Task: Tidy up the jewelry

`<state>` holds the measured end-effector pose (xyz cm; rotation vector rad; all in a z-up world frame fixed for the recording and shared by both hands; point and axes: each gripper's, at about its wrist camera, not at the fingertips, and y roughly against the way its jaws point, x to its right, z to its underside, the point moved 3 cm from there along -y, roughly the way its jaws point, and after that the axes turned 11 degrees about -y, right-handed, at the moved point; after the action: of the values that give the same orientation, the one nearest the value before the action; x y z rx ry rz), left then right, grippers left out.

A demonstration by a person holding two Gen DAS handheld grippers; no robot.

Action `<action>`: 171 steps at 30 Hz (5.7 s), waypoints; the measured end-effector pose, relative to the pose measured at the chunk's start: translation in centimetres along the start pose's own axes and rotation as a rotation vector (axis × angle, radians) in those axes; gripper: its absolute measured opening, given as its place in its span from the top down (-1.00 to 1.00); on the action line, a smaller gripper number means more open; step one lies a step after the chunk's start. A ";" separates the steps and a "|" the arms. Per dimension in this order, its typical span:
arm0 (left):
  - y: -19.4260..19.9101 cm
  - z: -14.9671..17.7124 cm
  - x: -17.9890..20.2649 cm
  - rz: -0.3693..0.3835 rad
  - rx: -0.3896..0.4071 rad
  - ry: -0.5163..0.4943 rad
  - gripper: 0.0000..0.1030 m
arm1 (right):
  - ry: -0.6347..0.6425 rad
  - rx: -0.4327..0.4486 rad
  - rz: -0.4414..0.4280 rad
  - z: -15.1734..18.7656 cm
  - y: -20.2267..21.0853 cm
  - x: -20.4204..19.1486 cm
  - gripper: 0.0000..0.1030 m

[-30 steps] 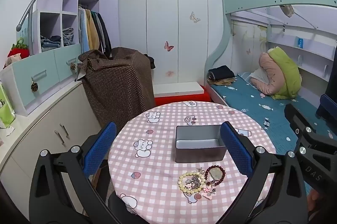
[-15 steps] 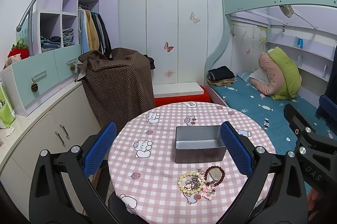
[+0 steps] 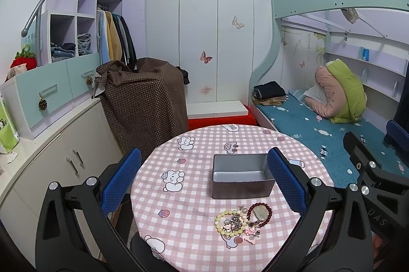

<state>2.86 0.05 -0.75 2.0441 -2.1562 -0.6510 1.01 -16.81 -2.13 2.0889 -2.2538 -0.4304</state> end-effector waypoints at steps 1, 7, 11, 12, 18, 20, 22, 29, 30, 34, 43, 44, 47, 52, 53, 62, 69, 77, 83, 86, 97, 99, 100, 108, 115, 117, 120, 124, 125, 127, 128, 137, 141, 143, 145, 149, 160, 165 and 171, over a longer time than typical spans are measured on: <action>0.0 0.0 0.0 0.001 0.000 0.000 -0.91 | 0.000 0.000 0.000 0.0 0.0 0.0 -0.86; 0.0 0.0 0.0 0.001 0.000 0.000 -0.91 | -0.004 -0.003 -0.005 0.1 -0.1 0.0 -0.86; 0.0 0.0 0.0 0.001 0.000 -0.001 -0.91 | -0.006 -0.006 -0.011 0.3 -0.1 -0.1 -0.86; 0.0 0.0 0.0 0.001 -0.001 0.000 -0.91 | -0.005 -0.006 -0.010 0.3 -0.1 -0.1 -0.86; 0.0 0.1 0.1 0.002 -0.003 0.001 -0.91 | -0.003 -0.011 -0.012 0.3 -0.3 -0.1 -0.86; 0.0 0.2 0.1 0.001 -0.002 0.000 -0.91 | -0.004 -0.011 -0.013 0.4 -0.3 -0.1 -0.86; 0.0 0.1 0.1 0.002 -0.002 0.000 -0.91 | -0.004 -0.011 -0.014 0.3 -0.3 -0.1 -0.86; -0.2 0.4 0.2 0.004 -0.006 0.000 -0.91 | -0.003 -0.011 -0.013 0.4 -0.3 -0.2 -0.86; -0.2 0.4 0.2 0.004 -0.006 0.001 -0.91 | -0.003 -0.011 -0.014 0.4 -0.3 -0.2 -0.86; -0.2 0.4 0.2 0.005 -0.007 0.001 -0.91 | 0.000 -0.016 -0.013 0.5 -0.5 -0.3 -0.86; -0.9 1.3 0.2 0.013 -0.025 -0.001 -0.91 | 0.003 -0.043 -0.013 0.9 -1.3 -0.5 -0.86; -1.2 1.4 0.2 0.015 -0.031 0.000 -0.91 | 0.004 -0.047 -0.013 0.9 -1.4 -0.5 -0.86; -1.8 1.6 0.0 0.021 -0.046 0.000 -0.91 | 0.008 -0.063 -0.012 1.2 -1.7 -0.5 -0.86; -2.9 2.2 -0.1 0.033 -0.079 -0.003 -0.91 | 0.011 -0.099 -0.005 1.6 -2.6 -0.4 -0.86; -3.2 2.3 -0.2 0.038 -0.088 -0.003 -0.91 | 0.012 -0.110 -0.001 1.8 -2.9 -0.4 -0.86; -7.1 4.4 -0.2 0.094 -0.201 -0.010 -0.91 | 0.019 -0.237 0.042 4.2 -6.4 0.0 -0.86; -11.1 7.1 0.0 0.136 -0.313 -0.019 -0.91 | 0.027 -0.369 0.093 7.5 -9.9 0.8 -0.86; -15.5 11.2 0.4 0.174 -0.440 -0.036 -0.91 | 0.034 -0.530 0.139 12.0 -13.4 2.0 -0.86; -18.0 13.8 0.8 0.209 -0.521 -0.064 -0.90 | 0.037 -0.614 0.157 14.6 -15.3 2.4 -0.86; -19.0 14.7 0.9 0.218 -0.560 -0.071 -0.89 | 0.044 -0.642 0.160 15.4 -16.0 2.5 -0.86; -21.3 16.4 2.1 0.294 -0.629 -0.103 -0.49 | 0.074 -0.699 0.146 17.2 -17.9 1.9 -0.86; -21.4 16.5 2.1 0.301 -0.631 -0.108 -0.48 | 0.068 -0.709 0.132 17.3 -18.1 1.8 -0.86; -21.4 16.5 2.0 0.303 -0.629 -0.111 -0.47 | 0.072 -0.711 0.127 17.4 -18.1 1.6 -0.86; -20.9 16.3 1.4 0.351 -0.580 -0.099 0.36 | 0.101 -0.705 0.004 18.0 -17.8 0.3 -0.25; -20.8 16.1 0.8 0.461 -0.573 0.028 0.81 | 0.110 -0.697 -0.133 18.1 -17.0 -1.0 0.80; -20.4 15.6 0.7 0.488 -0.548 0.060 0.81 | 0.083 -0.702 -0.137 17.9 -16.9 -0.8 0.85; -19.8 15.0 0.6 0.512 -0.512 0.088 0.81 | 0.054 -0.690 -0.143 17.3 -16.8 -0.5 0.85; -18.8 14.0 0.5 0.551 -0.472 0.121 0.81 | 0.041 -0.653 -0.164 16.2 -16.0 -0.8 0.85; -18.6 13.7 0.5 0.558 -0.463 0.129 0.81 | 0.045 -0.646 -0.168 15.9 -15.9 -0.9 0.85; -18.5 13.4 0.4 0.568 -0.453 0.144 0.81 | 0.046 -0.631 -0.176 15.3 -15.5 -1.1 0.85; -18.4 13.2 0.2 0.574 -0.445 0.150 0.81 | 0.042 -0.621 -0.186 15.0 -15.3 -1.3 0.85; -16.9 11.2 0.3 0.557 -0.391 0.144 0.81 | 0.045 -0.556 -0.220 12.7 -13.9 -1.9 0.85; -16.4 10.5 0.4 0.559 -0.372 0.132 0.81 | 0.048 -0.524 -0.221 11.7 -13.6 -2.1 0.85; -16.2 10.2 0.4 0.552 -0.364 0.128 0.81 | 0.049 -0.514 -0.219 11.3 -13.5 -2.0 0.85; -16.0 9.7 0.3 0.553 -0.354 0.129 0.81 | 0.047 -0.502 -0.215 11.0 -13.4 -1.9 0.85; -15.6 8.6 0.2 0.551 -0.322 0.123 0.81 | 0.052 -0.477 -0.211 10.0 -13.2 -2.0 0.85; -15.1 4.5 -0.2 0.542 -0.223 0.099 0.81 | 0.047 -0.376 -0.253 6.1 -13.3 -2.7 0.85; -15.6 2.5 0.3 0.530 -0.186 0.071 0.81 | 0.025 -0.365 -0.281 4.8 -14.9 -3.3 0.85; -18.0 1.5 0.7 0.522 -0.196 0.070 0.81 | 0.012 -0.399 -0.280 5.1 -17.7 -3.3 0.85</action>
<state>19.02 -0.45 -8.92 1.3060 -2.3312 -0.6672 17.40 -13.65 -10.47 2.1731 -1.6899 -0.8018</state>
